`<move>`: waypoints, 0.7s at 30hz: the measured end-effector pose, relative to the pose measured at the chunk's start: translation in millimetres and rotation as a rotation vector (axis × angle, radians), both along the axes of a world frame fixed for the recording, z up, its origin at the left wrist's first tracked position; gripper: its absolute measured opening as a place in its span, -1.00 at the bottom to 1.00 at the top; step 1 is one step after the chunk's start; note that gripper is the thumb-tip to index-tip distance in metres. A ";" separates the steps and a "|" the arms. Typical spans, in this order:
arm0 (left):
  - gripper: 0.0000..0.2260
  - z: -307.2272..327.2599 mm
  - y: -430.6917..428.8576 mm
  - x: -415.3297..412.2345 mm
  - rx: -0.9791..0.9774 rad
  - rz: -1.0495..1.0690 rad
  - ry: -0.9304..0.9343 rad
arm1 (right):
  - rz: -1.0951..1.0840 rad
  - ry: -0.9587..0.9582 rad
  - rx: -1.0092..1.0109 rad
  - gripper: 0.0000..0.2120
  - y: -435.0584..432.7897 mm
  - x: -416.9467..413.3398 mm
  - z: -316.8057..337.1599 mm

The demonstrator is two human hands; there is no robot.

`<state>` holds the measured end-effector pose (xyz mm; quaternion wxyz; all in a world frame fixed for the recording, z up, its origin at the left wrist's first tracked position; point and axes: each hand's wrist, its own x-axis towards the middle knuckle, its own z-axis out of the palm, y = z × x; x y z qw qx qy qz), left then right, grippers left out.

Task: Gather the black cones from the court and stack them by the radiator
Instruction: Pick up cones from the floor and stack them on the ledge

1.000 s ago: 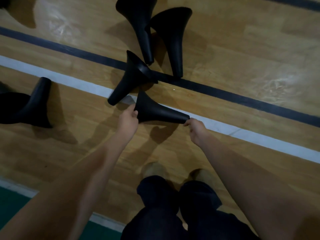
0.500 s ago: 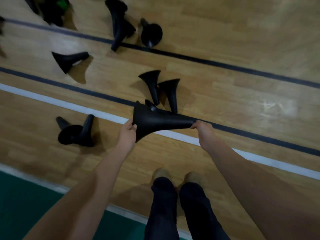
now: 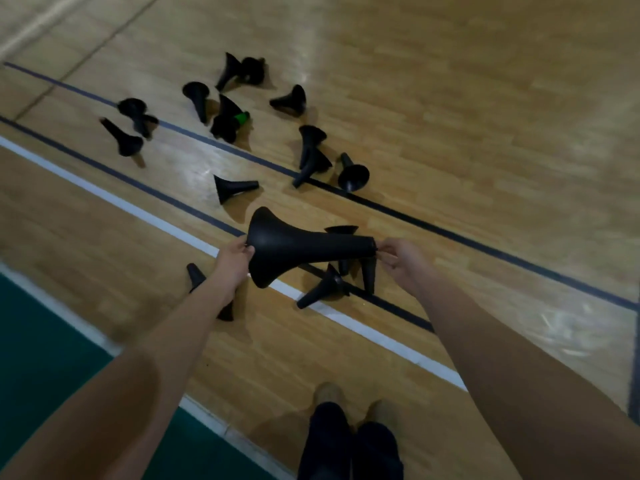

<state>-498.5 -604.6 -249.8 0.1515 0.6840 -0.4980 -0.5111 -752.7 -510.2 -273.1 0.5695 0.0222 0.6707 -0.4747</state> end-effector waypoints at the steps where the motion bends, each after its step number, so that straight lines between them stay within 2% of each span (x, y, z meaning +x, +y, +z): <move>1: -0.68 7.4 -1.4 10.0 -0.002 0.036 0.016 | 0.028 0.001 -0.016 -0.77 -4.6 6.0 10.8; 3: -0.71 23.4 -2.1 30.8 0.005 0.110 0.064 | 0.081 0.008 -0.044 -0.87 -15.0 23.0 33.0; 5: -0.71 38.8 -2.7 48.6 -0.001 0.165 0.110 | 0.116 0.059 -0.069 -0.85 -27.4 40.4 51.3; 9: -0.72 68.0 -1.4 80.9 -0.039 0.213 0.080 | 0.202 0.145 -0.080 -0.72 -44.5 73.7 85.2; 16: -0.71 106.7 28.9 123.8 -0.117 0.371 0.133 | 0.346 0.135 -0.214 -0.68 -66.3 108.1 127.2; 19: -0.70 117.2 60.0 147.6 -0.141 0.442 0.107 | 0.460 0.124 -0.243 -0.72 -65.1 131.1 138.1; 21: -0.69 118.8 85.7 162.8 -0.129 0.514 0.114 | 0.573 0.103 -0.282 -0.82 -56.4 146.8 146.3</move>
